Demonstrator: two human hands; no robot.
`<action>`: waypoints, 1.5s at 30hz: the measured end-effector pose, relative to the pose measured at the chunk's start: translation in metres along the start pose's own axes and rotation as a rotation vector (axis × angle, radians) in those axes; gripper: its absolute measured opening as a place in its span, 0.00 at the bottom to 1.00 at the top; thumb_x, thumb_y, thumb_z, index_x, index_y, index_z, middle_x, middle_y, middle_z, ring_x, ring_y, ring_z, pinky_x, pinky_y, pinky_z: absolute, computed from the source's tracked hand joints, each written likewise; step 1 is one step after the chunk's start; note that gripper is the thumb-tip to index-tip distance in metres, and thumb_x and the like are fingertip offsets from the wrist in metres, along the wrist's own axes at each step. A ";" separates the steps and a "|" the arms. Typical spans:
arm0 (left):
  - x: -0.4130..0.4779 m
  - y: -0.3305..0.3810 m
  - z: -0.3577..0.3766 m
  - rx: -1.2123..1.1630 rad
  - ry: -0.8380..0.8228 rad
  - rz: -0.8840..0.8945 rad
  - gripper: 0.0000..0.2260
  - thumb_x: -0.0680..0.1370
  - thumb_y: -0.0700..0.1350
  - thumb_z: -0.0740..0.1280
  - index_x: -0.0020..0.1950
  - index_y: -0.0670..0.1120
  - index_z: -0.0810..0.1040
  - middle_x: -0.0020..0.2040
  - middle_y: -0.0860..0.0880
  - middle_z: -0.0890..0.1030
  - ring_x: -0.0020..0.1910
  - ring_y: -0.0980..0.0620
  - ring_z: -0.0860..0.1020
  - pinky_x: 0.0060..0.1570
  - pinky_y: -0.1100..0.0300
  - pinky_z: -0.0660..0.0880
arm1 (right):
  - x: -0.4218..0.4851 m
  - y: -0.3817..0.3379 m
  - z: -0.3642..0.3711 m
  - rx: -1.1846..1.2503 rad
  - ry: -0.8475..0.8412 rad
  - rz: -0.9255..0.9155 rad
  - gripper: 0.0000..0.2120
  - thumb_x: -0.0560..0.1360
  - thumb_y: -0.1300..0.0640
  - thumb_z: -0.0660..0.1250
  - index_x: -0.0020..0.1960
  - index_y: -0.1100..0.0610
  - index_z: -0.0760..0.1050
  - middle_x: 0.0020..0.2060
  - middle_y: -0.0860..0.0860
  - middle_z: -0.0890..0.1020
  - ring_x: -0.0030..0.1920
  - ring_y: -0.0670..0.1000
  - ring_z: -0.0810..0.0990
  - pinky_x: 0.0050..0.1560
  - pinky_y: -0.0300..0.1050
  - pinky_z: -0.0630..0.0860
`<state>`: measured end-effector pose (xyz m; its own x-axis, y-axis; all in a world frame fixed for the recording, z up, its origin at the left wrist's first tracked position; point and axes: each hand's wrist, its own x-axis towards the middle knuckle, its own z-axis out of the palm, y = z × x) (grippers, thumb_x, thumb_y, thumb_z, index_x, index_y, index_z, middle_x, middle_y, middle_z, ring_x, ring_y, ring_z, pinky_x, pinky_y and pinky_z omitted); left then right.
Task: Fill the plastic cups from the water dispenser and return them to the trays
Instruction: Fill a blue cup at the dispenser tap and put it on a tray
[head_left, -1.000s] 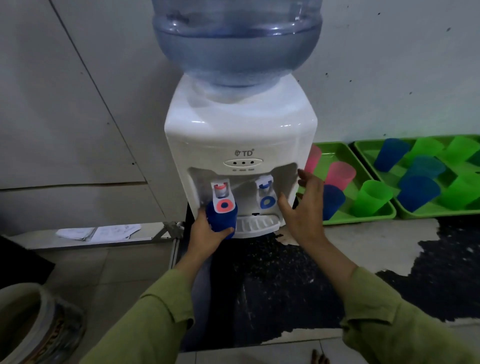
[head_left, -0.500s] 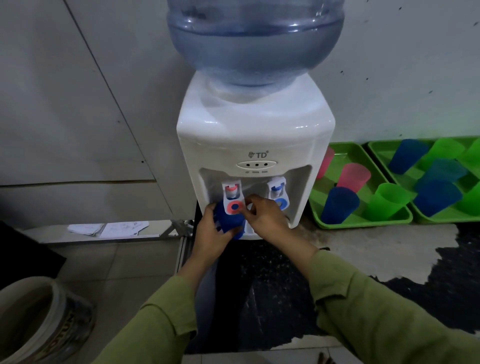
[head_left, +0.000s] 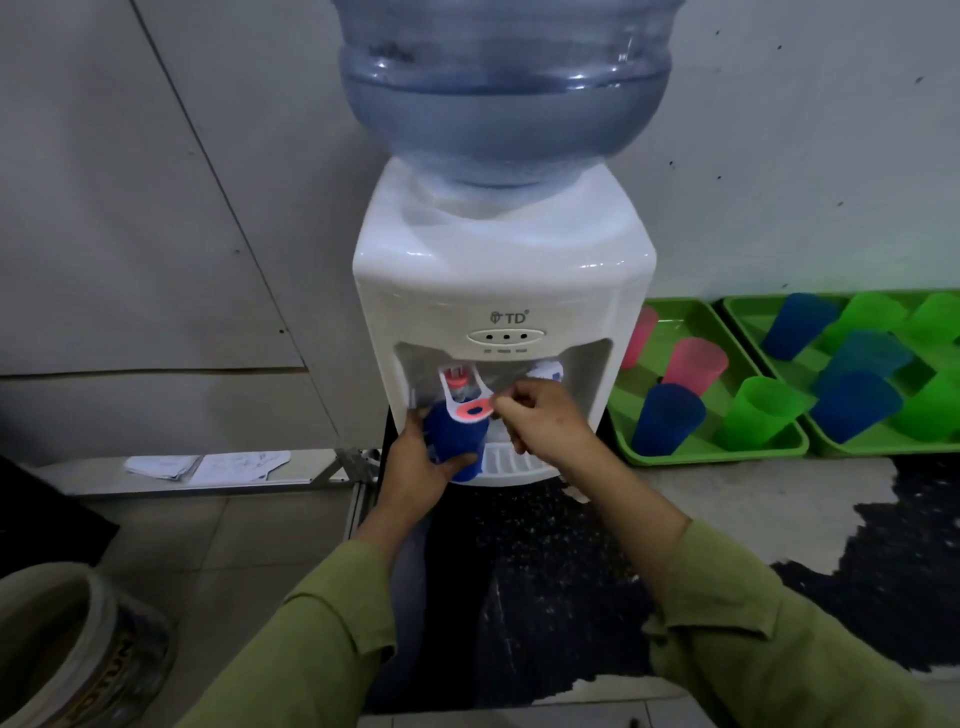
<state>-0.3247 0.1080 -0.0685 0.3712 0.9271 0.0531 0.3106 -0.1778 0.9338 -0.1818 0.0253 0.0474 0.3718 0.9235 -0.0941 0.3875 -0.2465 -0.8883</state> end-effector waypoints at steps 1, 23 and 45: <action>0.000 0.001 0.000 0.016 -0.003 -0.003 0.33 0.64 0.41 0.78 0.63 0.52 0.66 0.50 0.66 0.72 0.46 0.73 0.72 0.42 0.80 0.68 | 0.000 -0.005 -0.004 0.033 0.021 -0.007 0.09 0.73 0.57 0.63 0.38 0.61 0.77 0.23 0.48 0.74 0.22 0.45 0.71 0.27 0.38 0.68; 0.007 0.015 -0.003 0.262 -0.053 0.022 0.33 0.65 0.44 0.78 0.64 0.42 0.65 0.61 0.43 0.77 0.60 0.43 0.75 0.57 0.57 0.70 | 0.027 0.037 -0.069 -0.136 0.627 -0.274 0.15 0.74 0.58 0.67 0.57 0.61 0.70 0.52 0.58 0.79 0.50 0.54 0.76 0.43 0.42 0.68; 0.004 0.021 -0.003 0.269 -0.057 0.021 0.33 0.66 0.43 0.77 0.65 0.43 0.64 0.62 0.44 0.75 0.61 0.44 0.74 0.59 0.56 0.70 | 0.029 0.047 -0.073 -0.263 0.608 -0.301 0.16 0.75 0.56 0.65 0.58 0.64 0.68 0.49 0.60 0.77 0.46 0.58 0.76 0.38 0.42 0.64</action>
<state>-0.3194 0.1093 -0.0480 0.4265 0.9034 0.0444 0.5204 -0.2852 0.8048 -0.0908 0.0191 0.0355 0.5907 0.6550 0.4713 0.7081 -0.1406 -0.6920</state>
